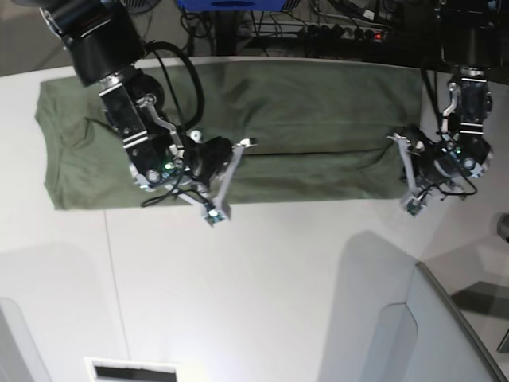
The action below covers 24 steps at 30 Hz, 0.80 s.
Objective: Layout the t-shirt on the table in an organized manner, then fold the t-shirt properly
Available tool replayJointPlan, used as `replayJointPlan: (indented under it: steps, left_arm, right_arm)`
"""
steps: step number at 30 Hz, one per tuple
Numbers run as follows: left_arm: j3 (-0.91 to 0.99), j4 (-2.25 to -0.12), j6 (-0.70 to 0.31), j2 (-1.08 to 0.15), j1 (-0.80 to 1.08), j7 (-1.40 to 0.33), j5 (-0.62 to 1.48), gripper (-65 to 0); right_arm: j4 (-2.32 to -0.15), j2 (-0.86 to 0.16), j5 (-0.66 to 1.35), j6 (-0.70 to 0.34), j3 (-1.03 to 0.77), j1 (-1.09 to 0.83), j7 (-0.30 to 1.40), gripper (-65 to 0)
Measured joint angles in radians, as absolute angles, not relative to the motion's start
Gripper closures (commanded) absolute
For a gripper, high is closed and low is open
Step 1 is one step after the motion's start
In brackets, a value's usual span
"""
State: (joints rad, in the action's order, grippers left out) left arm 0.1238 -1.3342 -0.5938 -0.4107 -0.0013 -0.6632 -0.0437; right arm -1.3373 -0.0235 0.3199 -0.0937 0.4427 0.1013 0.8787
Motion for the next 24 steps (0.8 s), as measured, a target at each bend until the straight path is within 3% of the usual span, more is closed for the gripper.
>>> replayJointPlan:
  steps: [6,24]
  left_arm:
    - [0.127,-1.197,-0.585,-0.376,-0.088,-0.670,-0.052,0.0]
    - [0.011,-1.164,-0.583,-0.371,-0.082,-0.617,-0.046,0.0]
  right_arm:
    - [-1.334,-0.014,0.326,-0.091,0.449,0.091,0.882,-1.5]
    - [-1.334,-0.020,0.317,-0.093,0.346,0.070,0.883,-1.5]
